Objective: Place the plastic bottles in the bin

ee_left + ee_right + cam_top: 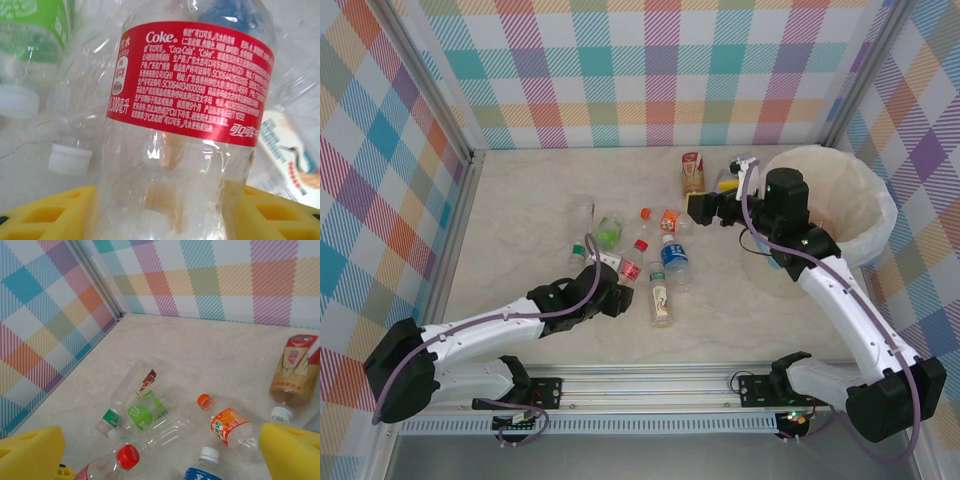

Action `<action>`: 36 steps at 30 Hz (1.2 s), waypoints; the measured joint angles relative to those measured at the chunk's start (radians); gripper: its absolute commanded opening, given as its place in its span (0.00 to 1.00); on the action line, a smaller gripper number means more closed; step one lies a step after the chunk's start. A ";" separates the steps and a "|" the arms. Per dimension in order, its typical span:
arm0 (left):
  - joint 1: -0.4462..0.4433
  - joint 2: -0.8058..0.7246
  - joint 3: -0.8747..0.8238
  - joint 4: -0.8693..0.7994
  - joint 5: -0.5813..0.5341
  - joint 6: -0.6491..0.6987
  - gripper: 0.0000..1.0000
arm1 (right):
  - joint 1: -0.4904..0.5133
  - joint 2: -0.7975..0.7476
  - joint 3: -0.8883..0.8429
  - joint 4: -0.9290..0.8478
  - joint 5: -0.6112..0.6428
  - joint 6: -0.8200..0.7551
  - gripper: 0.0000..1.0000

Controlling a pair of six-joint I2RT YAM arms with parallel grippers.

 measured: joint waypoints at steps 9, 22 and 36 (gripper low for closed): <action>0.000 -0.004 0.002 0.159 0.089 -0.004 0.47 | 0.003 0.033 -0.047 0.021 -0.073 0.162 1.00; 0.000 0.124 0.080 0.381 0.215 0.007 0.45 | 0.055 0.178 0.002 -0.055 -0.199 0.147 1.00; 0.000 0.171 0.090 0.452 0.237 -0.015 0.43 | 0.064 0.186 -0.098 0.054 -0.167 0.262 0.64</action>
